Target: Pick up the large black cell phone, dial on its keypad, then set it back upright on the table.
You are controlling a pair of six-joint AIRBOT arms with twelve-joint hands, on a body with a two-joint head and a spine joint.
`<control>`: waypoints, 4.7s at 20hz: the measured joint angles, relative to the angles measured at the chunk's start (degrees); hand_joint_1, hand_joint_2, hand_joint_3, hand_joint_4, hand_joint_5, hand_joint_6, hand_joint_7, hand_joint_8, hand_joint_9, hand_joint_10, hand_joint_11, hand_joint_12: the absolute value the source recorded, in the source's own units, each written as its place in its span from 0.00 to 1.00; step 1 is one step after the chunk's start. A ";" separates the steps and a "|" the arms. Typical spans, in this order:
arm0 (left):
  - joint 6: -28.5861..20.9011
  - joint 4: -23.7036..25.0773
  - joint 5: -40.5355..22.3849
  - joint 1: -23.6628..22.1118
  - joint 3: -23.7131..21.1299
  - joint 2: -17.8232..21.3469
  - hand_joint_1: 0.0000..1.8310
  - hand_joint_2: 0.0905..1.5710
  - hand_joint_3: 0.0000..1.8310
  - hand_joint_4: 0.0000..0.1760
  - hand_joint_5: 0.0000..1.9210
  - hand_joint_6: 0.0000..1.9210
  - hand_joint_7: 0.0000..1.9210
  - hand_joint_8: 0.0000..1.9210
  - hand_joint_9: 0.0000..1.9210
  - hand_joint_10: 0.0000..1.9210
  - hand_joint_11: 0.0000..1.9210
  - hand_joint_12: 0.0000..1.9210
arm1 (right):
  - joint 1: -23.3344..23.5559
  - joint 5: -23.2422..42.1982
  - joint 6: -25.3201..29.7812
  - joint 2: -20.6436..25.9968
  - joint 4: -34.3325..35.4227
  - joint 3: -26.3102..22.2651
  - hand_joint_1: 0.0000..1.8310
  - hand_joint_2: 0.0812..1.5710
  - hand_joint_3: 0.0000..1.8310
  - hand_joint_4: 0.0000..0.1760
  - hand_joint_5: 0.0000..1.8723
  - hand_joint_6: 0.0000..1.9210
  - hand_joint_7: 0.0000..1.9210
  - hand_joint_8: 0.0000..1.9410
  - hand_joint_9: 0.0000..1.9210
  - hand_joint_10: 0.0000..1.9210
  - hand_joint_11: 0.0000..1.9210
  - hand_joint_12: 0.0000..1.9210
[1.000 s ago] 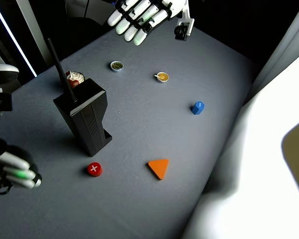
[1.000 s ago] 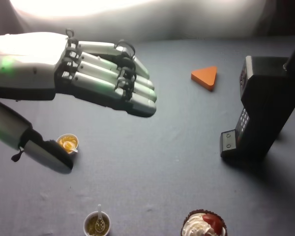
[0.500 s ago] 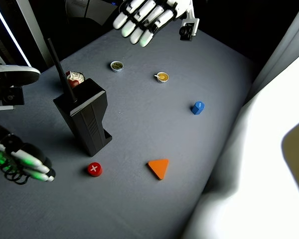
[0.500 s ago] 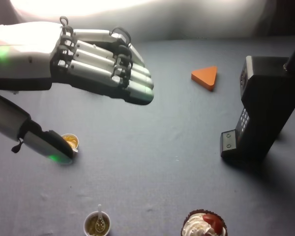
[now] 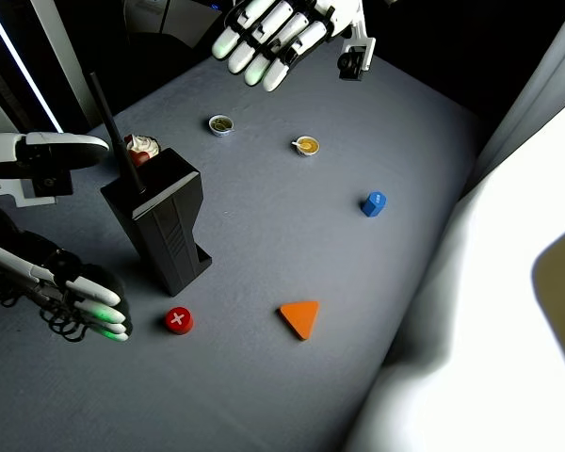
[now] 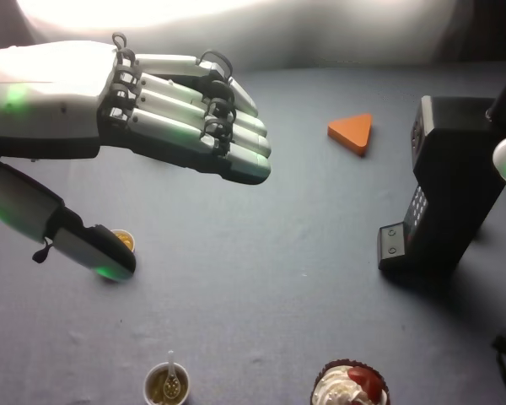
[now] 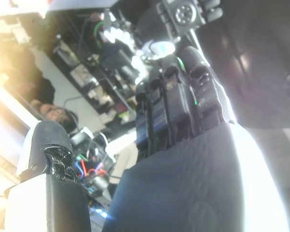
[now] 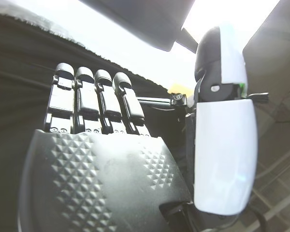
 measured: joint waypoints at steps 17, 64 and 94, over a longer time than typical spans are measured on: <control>0.42 -0.87 0.81 0.00 0.52 0.00 0.30 0.66 0.00 0.00 0.17 0.00 0.19 0.00 0.19 0.00 0.00 0.39 | 4.26 -4.11 -0.59 -3.48 0.26 3.13 0.57 0.58 0.00 0.00 0.06 0.00 0.02 0.00 0.00 0.00 0.00 0.09; -0.50 4.26 1.66 -0.79 1.16 -1.01 0.41 0.68 0.00 0.00 0.19 0.00 0.20 0.00 0.21 0.01 0.02 0.39 | 11.78 -6.88 -0.83 -3.39 -8.55 5.99 0.75 0.72 0.00 0.00 0.46 0.53 0.45 0.58 0.47 0.70 0.44 0.67; 0.87 -2.40 12.90 0.92 0.20 -0.31 0.70 0.83 0.00 0.67 0.02 0.00 0.31 0.86 0.34 1.00 0.34 1.00 | 17.40 -0.04 -5.20 -0.72 -21.73 3.28 0.75 0.73 0.00 0.00 0.44 0.57 0.46 0.58 0.44 0.74 0.40 0.71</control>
